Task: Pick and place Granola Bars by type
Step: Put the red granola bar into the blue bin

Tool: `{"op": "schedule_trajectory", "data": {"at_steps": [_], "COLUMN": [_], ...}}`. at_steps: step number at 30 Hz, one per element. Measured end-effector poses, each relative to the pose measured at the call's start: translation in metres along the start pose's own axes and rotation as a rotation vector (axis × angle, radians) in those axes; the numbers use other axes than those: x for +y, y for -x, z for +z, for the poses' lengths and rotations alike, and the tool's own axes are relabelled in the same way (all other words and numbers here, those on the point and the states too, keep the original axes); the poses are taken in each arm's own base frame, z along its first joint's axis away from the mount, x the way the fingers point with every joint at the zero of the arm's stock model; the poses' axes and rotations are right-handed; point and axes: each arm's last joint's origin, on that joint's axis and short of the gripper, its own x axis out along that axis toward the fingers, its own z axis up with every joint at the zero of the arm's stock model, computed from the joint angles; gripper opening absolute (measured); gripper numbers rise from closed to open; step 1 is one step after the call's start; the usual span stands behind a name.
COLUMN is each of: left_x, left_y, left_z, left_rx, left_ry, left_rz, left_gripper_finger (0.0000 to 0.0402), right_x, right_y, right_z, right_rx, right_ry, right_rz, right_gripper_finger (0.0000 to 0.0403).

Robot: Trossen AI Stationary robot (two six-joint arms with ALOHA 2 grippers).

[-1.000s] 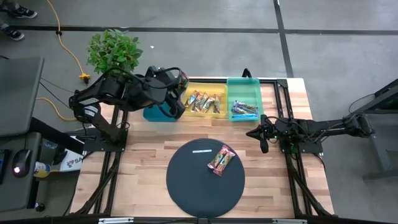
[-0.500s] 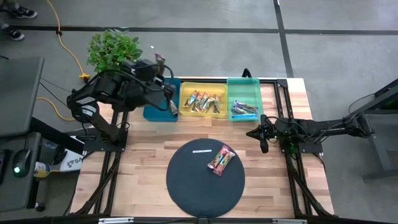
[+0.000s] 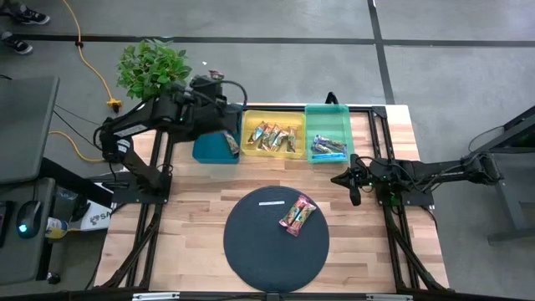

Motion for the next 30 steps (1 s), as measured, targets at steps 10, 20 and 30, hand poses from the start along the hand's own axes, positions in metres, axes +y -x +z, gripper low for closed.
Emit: {"op": "schedule_trajectory", "data": {"at_steps": [10, 20, 30], "left_x": [0.025, 0.054, 0.049], "left_y": [-0.060, -0.127, -0.202], "left_z": [0.007, 0.006, -0.064], "left_rx": [0.239, 0.470, 0.732], "left_ry": [0.111, 0.177, 0.193], "left_rz": [0.064, -0.002, -0.063], "left_gripper_finger": [0.0082, 0.0082, 0.0082], "right_x": [0.000, 0.000, 0.000], "right_y": [0.000, 0.000, 0.000], "right_z": [0.000, 0.000, 0.000], "right_rx": [0.000, 0.000, 0.000], "right_ry": [0.000, 0.000, 0.000], "right_rz": [0.000, 0.000, 0.000], "right_gripper_finger": [0.0000, 0.0000, 0.0000]}}
